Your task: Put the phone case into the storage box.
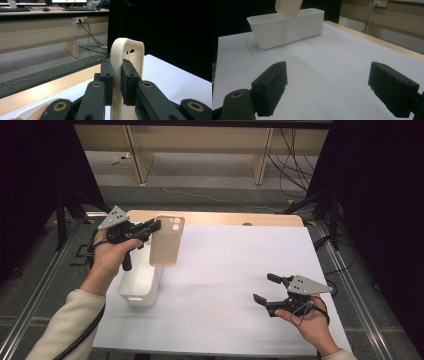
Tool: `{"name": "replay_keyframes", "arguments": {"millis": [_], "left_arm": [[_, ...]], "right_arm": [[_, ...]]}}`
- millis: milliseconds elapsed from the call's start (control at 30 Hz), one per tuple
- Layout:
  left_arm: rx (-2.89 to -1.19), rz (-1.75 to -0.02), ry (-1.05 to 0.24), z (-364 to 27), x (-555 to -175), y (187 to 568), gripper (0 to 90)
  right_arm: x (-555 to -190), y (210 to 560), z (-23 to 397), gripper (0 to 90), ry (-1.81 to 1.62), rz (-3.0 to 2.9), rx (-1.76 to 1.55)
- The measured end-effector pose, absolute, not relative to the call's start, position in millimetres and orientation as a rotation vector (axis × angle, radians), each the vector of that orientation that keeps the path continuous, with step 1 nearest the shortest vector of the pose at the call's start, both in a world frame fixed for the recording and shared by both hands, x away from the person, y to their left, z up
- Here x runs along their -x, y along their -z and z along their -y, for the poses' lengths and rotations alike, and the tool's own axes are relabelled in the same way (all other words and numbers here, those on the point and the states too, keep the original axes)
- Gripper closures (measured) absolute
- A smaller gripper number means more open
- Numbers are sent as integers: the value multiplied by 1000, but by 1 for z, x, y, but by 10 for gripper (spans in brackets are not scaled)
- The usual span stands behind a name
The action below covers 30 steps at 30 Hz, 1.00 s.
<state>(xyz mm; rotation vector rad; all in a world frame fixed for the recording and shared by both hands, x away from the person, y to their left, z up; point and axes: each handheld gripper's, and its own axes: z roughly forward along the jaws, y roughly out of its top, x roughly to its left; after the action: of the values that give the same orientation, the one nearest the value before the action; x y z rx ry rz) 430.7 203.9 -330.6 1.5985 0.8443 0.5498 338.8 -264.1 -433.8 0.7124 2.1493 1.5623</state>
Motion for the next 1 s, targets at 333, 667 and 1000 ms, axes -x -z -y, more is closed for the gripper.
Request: {"name": "replay_keyframes", "arguments": {"millis": [333,667,1000], "left_arm": [[-1598,-844,-558,-209,-435,330,814],[-1607,-834,-552,-213,-441,331,814],[-1613,-835,-554,-217,-446,331,813]], "right_arm": [[-339,435,263,169,-1567,-2139,-726],[-339,434,264,169,-1572,-2159,-731],[-339,434,265,169,-1567,-2154,-733]]}}
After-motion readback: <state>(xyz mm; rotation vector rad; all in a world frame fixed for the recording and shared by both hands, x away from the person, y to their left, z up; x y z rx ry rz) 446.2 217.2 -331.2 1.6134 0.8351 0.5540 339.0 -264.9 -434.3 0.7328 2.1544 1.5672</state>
